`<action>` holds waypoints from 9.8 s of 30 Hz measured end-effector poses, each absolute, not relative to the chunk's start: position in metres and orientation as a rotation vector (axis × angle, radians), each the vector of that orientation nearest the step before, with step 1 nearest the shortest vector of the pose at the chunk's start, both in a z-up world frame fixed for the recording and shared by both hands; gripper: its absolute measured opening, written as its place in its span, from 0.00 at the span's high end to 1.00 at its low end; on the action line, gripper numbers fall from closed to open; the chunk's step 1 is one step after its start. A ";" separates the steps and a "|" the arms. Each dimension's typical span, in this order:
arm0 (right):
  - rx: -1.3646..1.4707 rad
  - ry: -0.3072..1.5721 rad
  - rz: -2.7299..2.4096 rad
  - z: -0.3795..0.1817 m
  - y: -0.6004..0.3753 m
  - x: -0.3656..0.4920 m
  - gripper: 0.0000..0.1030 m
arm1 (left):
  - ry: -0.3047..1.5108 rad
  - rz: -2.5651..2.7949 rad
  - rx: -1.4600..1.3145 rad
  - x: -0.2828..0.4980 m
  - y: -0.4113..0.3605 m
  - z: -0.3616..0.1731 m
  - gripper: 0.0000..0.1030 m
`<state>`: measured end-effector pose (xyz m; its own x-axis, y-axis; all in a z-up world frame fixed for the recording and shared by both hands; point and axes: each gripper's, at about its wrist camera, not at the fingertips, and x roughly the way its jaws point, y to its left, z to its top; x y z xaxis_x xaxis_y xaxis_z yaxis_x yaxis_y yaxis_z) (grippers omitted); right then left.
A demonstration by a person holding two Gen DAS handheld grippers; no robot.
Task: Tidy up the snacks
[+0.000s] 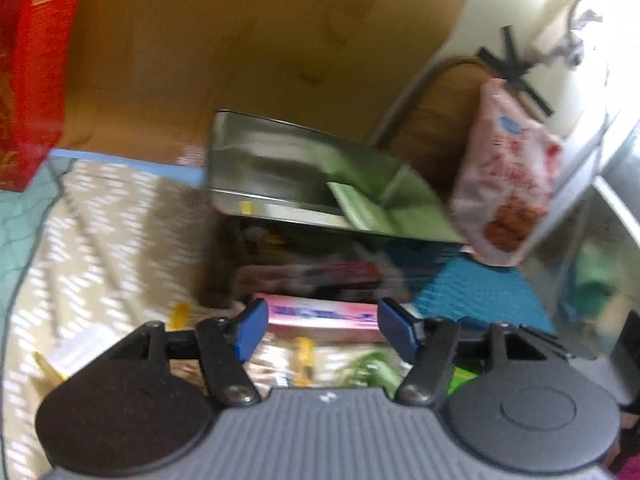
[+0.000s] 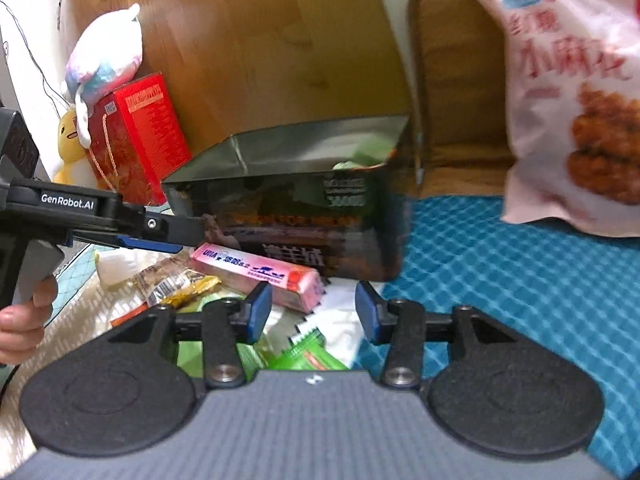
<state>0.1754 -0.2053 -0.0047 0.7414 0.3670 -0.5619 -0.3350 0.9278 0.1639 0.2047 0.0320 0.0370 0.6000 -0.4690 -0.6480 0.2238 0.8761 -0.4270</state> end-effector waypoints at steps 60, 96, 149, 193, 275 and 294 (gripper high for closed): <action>0.367 0.535 0.250 0.022 -0.253 0.215 0.40 | 0.784 -0.228 -0.301 0.262 0.060 0.043 0.34; 0.228 0.629 0.422 -0.005 -0.176 0.116 0.61 | 0.747 -0.369 -0.433 0.108 0.092 0.045 0.29; -0.031 0.385 0.165 -0.025 -0.167 -0.080 0.37 | 0.732 -0.553 -0.413 -0.023 0.088 0.029 0.22; -0.120 0.226 0.285 0.033 -0.187 0.115 0.44 | 0.598 -0.504 -0.373 0.195 0.011 0.082 0.22; -0.122 0.321 0.454 0.033 -0.129 0.152 0.47 | 0.584 -0.420 -0.194 0.180 0.043 0.086 0.33; -0.227 0.581 0.748 -0.022 -0.062 0.096 0.46 | 0.716 -0.347 -0.553 0.085 0.164 0.016 0.35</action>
